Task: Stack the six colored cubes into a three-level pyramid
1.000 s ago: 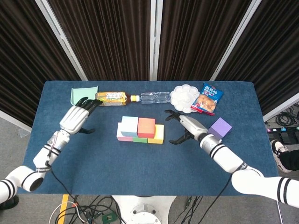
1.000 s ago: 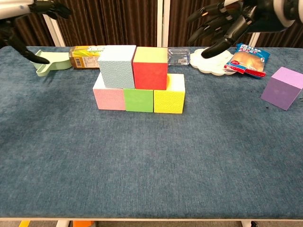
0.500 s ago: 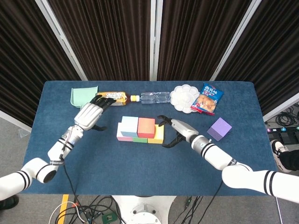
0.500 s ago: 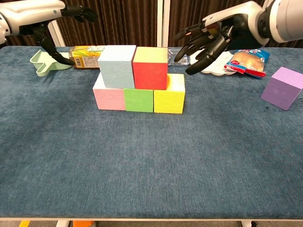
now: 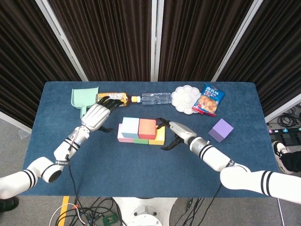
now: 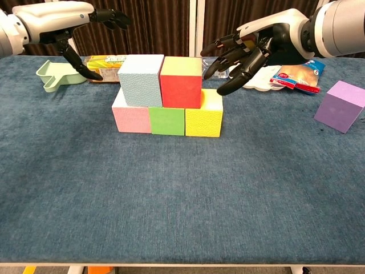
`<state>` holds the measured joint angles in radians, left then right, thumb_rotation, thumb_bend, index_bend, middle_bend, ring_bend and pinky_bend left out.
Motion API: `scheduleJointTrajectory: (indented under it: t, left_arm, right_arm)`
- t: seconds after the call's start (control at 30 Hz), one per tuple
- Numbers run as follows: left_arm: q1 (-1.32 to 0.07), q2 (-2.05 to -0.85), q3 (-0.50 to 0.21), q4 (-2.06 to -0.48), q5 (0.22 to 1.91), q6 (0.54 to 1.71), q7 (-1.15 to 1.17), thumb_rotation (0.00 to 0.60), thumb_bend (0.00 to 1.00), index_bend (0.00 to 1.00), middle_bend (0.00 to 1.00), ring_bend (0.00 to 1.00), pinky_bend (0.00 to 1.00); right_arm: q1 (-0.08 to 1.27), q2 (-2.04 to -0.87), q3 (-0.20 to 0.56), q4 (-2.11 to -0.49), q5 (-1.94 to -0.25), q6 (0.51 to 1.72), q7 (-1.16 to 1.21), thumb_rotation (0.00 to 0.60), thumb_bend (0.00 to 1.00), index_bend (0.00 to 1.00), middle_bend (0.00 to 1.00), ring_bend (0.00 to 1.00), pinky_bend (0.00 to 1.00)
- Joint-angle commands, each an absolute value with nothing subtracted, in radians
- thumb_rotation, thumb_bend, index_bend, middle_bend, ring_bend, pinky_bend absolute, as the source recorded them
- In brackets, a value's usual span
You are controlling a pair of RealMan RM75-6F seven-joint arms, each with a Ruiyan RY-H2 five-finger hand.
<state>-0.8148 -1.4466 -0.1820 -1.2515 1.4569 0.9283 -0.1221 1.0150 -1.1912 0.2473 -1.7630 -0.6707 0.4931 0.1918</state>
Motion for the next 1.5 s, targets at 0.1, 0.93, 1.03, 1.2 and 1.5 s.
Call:
scheduleJointTrajectory:
  t: [0.1,0.93,1.03,1.2,1.5]
  left_arm:
    - [-0.822,-1.449,-0.178,-1.252,1.454,0.928,-0.116,0.6,0.09,0.1,0.09,0.11,0.08]
    - [-0.852,-1.469,-0.159,-1.254,1.45,0.932,-0.109,0.6,0.09,0.1,0.09,0.11,0.08]
    - [-0.854,-1.466,-0.158,-1.26,1.45,0.934,-0.102,0.6,0.09,0.1,0.09,0.11,0.08]
    - [-0.854,-1.463,-0.155,-1.272,1.443,0.932,-0.089,0.6,0.09,0.1,0.09,0.11,0.08]
    - [-0.838,-1.44,-0.149,-1.295,1.431,0.948,-0.082,0.6,0.09,0.1,0.09,0.11,0.08]
  right_arm:
    - [1.022,-1.196,0.242,-1.759,-0.673,0.494,0.194,0.6,0.12,0.0,0.2,0.0,0.0]
    - [1.055,-1.216,0.214,-1.743,-0.671,0.506,0.194,0.6,0.13,0.0,0.2,0.0,0.0]
    - [1.051,-1.21,0.214,-1.748,-0.674,0.511,0.197,0.6,0.13,0.0,0.2,0.0,0.0]
    - [1.048,-1.202,0.211,-1.755,-0.681,0.513,0.197,0.6,0.13,0.0,0.2,0.0,0.0]
    - [1.037,-1.159,0.205,-1.784,-0.696,0.523,0.191,0.6,0.14,0.0,0.2,0.0,0.0]
